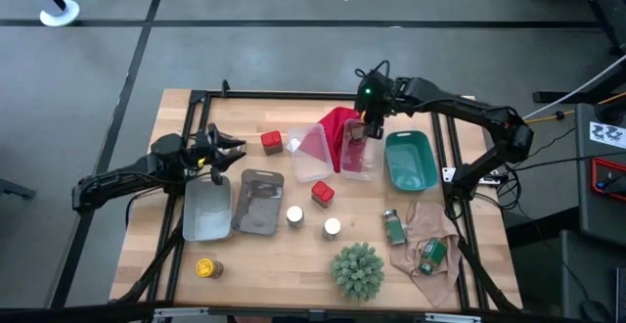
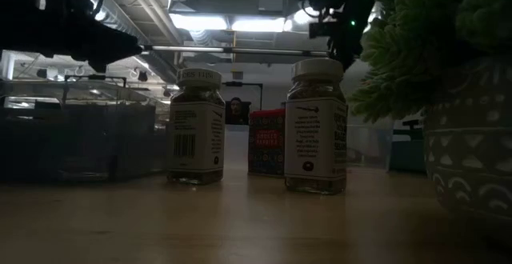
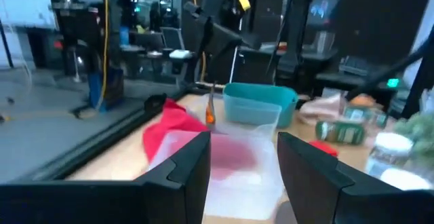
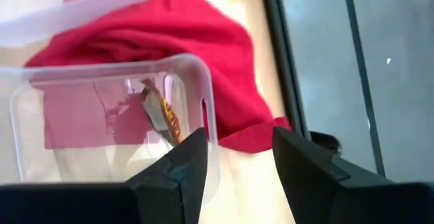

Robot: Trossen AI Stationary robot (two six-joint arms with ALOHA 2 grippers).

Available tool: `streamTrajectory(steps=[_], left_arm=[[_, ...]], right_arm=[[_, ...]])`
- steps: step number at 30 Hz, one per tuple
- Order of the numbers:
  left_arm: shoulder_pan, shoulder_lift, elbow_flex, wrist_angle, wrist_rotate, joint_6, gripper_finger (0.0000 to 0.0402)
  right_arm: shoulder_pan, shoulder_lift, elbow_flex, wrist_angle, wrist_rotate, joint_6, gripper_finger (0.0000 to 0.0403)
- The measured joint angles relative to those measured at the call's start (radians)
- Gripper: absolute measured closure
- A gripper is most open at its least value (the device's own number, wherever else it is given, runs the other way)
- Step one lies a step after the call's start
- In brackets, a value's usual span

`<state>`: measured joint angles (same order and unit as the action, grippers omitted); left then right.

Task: Sort spices by type
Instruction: Put the top red seasoning can into the left transparent bin

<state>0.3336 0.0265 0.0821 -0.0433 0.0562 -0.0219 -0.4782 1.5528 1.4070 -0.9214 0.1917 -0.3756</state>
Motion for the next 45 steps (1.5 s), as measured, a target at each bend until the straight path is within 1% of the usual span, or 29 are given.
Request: streamTrajectory(steps=[3,7,11,16,20,24,27,31,34,37,41,45], left_arm=[[0.0,0.009,0.0,-0.014,-0.036,0.037,0.0247],[0.0,0.052,0.0,-0.036,-0.125,0.03,0.0247],[0.001,0.138,0.001,-0.025,-0.167,0.002,0.0247],[0.001,0.278,0.002,-0.023,-0.201,-0.044,0.0247],[0.001,0.382,0.002,-0.006,-0.228,-0.05,0.0247],[0.001,0.46,0.002,0.049,-0.278,-0.068,0.0246],[0.004,0.507,0.002,0.082,-0.289,-0.099,0.0244],[0.032,0.56,0.003,0.091,-0.294,-0.133,0.0212],[0.048,0.573,0.003,0.094,-0.297,-0.109,0.0188],[0.054,0.573,0.003,0.098,-0.296,-0.076,0.0177],[0.066,0.579,0.003,0.116,-0.297,-0.106,0.0164],[0.071,0.593,0.003,0.119,-0.296,-0.08,0.015]], right_arm=[[0.0,0.0,0.038,-0.006,0.0,0.0,0.0237],[0.0,-0.001,0.079,-0.006,0.0,0.0,0.0237],[0.0,-0.002,0.087,0.004,-0.003,0.0,0.0237],[0.0,-0.002,0.087,0.005,-0.037,0.001,0.0237],[0.0,-0.001,0.087,0.005,-0.056,0.001,0.0237],[0.0,-0.001,0.087,0.005,-0.057,0.0,0.0237],[0.0,-0.001,0.087,0.005,-0.057,0.0,0.0237],[0.0,-0.001,0.087,0.005,-0.057,0.0,0.0237],[0.0,-0.001,0.087,0.002,-0.054,0.0,0.0237],[0.0,-0.001,0.087,-0.017,-0.053,0.0,0.0237],[0.0,-0.001,0.087,-0.029,-0.053,0.0,0.0237],[0.0,-0.006,0.087,-0.027,-0.053,0.0,0.0237]])
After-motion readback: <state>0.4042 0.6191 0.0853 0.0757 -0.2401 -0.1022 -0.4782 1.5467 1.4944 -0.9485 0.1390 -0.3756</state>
